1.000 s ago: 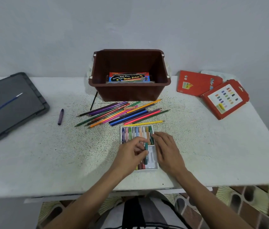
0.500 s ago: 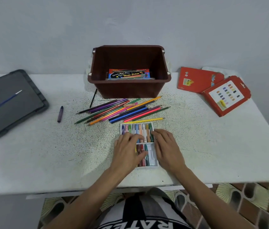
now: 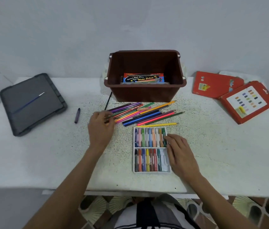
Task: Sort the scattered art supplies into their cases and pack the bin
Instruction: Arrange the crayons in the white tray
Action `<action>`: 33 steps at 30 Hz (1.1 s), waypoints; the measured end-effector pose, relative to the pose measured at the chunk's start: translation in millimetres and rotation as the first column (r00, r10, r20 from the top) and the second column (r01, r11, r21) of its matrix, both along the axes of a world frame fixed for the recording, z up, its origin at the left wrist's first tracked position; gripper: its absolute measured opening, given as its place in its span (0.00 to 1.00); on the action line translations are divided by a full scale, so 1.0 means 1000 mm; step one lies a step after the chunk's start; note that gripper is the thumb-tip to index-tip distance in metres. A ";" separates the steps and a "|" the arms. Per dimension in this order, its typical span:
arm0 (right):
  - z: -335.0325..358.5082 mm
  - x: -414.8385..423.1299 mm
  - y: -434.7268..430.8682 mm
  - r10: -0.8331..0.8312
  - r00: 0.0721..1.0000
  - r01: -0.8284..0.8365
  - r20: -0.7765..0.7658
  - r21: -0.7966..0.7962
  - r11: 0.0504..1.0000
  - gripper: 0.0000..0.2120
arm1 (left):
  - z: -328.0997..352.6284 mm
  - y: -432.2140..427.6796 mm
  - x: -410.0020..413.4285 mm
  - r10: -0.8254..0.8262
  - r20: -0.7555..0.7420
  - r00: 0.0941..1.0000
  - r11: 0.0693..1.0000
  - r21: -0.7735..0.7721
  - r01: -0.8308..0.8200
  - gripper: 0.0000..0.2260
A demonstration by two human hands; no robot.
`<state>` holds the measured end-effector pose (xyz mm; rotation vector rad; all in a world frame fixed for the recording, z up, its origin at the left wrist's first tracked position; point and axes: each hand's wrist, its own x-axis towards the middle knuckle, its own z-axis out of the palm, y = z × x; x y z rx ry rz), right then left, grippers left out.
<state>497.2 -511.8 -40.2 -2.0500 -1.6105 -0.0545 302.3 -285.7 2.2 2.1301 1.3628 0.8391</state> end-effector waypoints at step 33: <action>-0.001 -0.001 0.003 -0.016 0.998 0.014 -0.052 -0.039 0.999 0.17 | 0.040 -0.061 0.043 -0.345 0.256 0.903 0.728 -0.534 0.429 0.15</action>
